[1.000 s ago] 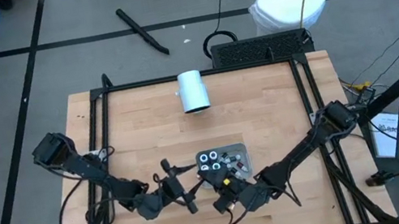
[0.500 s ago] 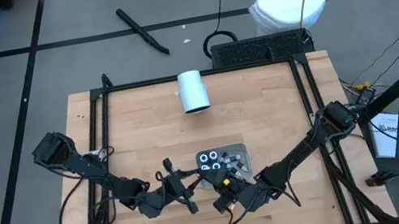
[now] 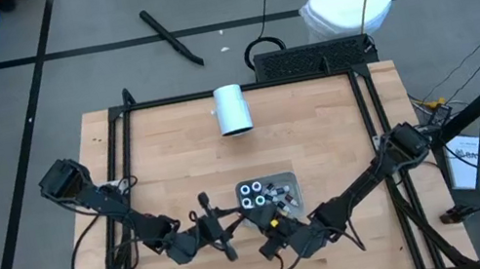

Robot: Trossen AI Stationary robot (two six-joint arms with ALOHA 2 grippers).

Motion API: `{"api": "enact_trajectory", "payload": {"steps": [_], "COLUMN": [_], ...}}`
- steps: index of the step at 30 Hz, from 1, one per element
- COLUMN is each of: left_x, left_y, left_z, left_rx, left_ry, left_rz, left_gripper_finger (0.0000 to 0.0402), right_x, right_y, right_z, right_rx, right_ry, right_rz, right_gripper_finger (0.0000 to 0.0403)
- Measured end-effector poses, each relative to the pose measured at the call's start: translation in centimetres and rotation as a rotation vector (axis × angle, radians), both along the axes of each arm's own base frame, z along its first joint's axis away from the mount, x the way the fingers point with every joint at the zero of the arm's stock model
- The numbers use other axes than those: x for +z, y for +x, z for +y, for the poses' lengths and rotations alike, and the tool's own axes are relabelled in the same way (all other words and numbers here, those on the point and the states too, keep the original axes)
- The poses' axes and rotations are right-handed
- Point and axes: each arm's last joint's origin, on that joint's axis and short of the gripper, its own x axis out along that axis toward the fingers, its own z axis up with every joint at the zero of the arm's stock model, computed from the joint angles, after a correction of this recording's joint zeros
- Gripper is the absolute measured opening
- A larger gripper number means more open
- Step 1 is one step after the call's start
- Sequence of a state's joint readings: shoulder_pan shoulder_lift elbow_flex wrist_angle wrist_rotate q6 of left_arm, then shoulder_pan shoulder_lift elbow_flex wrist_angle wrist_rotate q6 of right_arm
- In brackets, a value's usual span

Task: Pick & Place food coloring
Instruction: Put the orange food coloring bottle into the gray bin

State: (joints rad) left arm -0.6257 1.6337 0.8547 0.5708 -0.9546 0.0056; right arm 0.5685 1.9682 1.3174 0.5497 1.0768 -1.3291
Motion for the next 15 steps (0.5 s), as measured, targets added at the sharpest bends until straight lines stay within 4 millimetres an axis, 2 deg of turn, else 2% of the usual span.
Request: {"api": "enact_trajectory", "payload": {"steps": [10, 15], "left_x": [0.2, 0.2], "left_y": [-0.4, -0.7], "left_z": [-1.1, -1.5], "left_rx": [-0.120, -0.154], "left_ry": [0.057, 0.070], "left_rz": [0.012, 0.018], "left_gripper_finger": [0.0075, 0.0078], "right_x": [0.2, 1.5], "right_y": [-1.5, -3.1], "right_z": [2.2, 3.7], "right_rx": [0.019, 0.071], "right_ry": [-0.044, -0.023], "right_rz": [0.010, -0.014], "right_gripper_finger": [0.0104, 0.0104]}}
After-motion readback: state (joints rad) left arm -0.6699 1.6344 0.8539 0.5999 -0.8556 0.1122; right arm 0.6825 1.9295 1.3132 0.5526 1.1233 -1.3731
